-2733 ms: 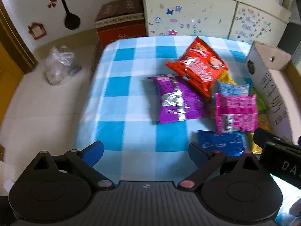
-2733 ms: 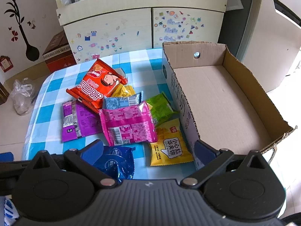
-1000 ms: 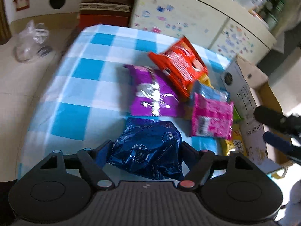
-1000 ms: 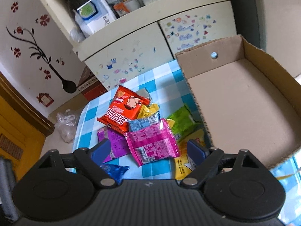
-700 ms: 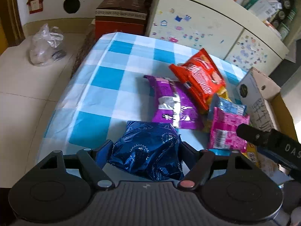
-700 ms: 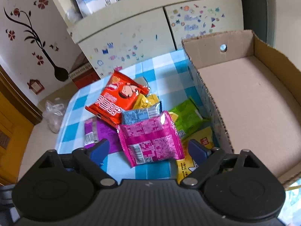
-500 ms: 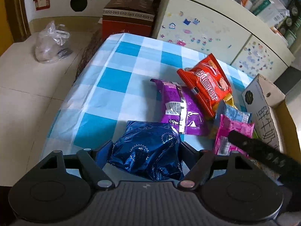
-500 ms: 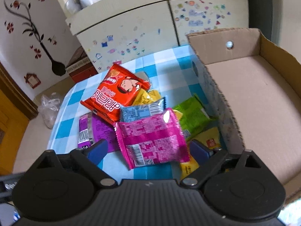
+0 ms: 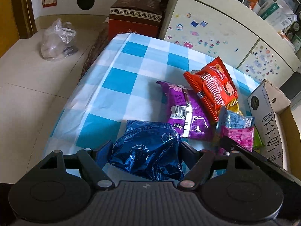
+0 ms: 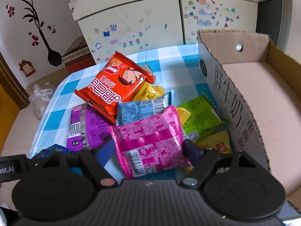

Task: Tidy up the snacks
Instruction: 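Close the right tool on the pink snack bag, then lift the pink bag with the right tool while the left tool carries the blue bag toward the box, then release the pink bag into the cardboard box while the left tool drops the blue bag in, then grasp the light blue pack with the left tool while the right tool grasps the yellow pack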

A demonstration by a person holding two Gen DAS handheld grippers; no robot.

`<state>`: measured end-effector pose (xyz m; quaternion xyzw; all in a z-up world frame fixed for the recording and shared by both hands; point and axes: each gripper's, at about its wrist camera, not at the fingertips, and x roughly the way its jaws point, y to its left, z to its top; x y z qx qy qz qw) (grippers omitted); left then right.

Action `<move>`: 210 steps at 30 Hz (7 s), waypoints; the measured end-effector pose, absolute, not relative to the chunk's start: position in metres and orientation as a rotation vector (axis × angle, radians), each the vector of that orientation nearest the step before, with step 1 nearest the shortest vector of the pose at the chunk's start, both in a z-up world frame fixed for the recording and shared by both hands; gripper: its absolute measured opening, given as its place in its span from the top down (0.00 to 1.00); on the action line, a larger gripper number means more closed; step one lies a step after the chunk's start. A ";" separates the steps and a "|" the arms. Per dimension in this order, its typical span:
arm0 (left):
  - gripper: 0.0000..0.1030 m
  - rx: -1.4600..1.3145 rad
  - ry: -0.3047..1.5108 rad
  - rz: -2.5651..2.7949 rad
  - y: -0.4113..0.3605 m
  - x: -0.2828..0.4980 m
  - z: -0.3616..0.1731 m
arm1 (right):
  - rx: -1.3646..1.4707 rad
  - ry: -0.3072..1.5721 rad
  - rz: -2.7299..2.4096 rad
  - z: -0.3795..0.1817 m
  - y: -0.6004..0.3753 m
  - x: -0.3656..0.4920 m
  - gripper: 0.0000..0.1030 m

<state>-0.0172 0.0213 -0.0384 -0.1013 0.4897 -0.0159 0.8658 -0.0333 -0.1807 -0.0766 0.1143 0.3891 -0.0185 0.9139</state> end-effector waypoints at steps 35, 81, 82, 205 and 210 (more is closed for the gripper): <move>0.21 -0.252 0.992 0.031 0.036 -0.015 -0.025 | 0.270 0.894 0.107 -0.081 -0.146 -0.062 0.20; 0.21 -0.159 0.936 -0.068 0.017 -0.026 -0.016 | 0.203 0.647 0.030 -0.021 -0.158 -0.117 0.85; 0.21 -0.153 0.930 -0.073 0.017 -0.028 -0.015 | 0.206 0.639 0.028 -0.019 -0.160 -0.118 0.85; 0.02 0.065 1.029 -0.173 -0.098 0.013 -0.074 | 0.293 0.651 0.229 -0.003 -0.244 -0.135 0.26; 0.02 0.113 1.067 -0.168 -0.067 0.007 -0.077 | 0.253 0.677 0.221 -0.014 -0.226 -0.131 0.26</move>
